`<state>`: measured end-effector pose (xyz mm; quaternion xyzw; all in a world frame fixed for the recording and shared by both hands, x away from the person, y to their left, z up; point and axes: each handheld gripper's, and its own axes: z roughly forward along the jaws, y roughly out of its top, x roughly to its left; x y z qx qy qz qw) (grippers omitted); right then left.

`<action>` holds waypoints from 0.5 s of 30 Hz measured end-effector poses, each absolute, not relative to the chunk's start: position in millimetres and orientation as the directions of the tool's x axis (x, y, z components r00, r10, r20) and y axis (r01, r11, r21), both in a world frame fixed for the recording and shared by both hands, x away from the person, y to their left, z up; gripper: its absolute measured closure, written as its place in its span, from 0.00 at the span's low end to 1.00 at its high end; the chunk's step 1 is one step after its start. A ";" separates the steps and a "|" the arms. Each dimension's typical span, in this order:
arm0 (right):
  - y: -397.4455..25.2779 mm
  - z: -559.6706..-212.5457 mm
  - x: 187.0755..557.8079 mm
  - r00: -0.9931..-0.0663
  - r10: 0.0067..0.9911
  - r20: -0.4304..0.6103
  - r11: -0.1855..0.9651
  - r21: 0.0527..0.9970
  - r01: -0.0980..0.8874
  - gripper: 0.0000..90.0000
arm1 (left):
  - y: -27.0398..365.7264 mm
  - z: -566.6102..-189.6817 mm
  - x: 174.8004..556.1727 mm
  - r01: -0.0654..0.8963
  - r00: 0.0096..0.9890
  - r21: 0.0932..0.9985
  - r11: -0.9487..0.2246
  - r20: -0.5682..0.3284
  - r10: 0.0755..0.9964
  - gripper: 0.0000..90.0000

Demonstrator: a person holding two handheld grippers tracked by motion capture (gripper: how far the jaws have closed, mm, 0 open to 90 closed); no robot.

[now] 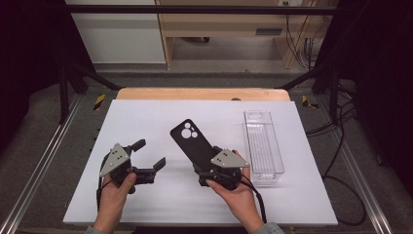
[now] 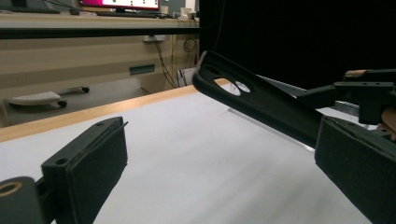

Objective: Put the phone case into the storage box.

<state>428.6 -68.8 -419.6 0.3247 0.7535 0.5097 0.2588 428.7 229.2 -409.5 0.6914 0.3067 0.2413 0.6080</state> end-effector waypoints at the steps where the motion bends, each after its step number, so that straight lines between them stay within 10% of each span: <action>1: -68.7 -419.0 428.6 -0.656 0.753 -0.054 0.264 0.937 0.226 0.17 | 228.1 -409.8 427.7 0.130 0.699 0.988 -0.080 -0.034 0.714 0.03; 15: -59.2 -419.0 422.5 -0.680 0.729 -0.072 0.277 0.940 0.197 0.17 | 222.6 -409.6 427.6 0.164 0.734 0.986 -0.019 -0.110 0.670 0.03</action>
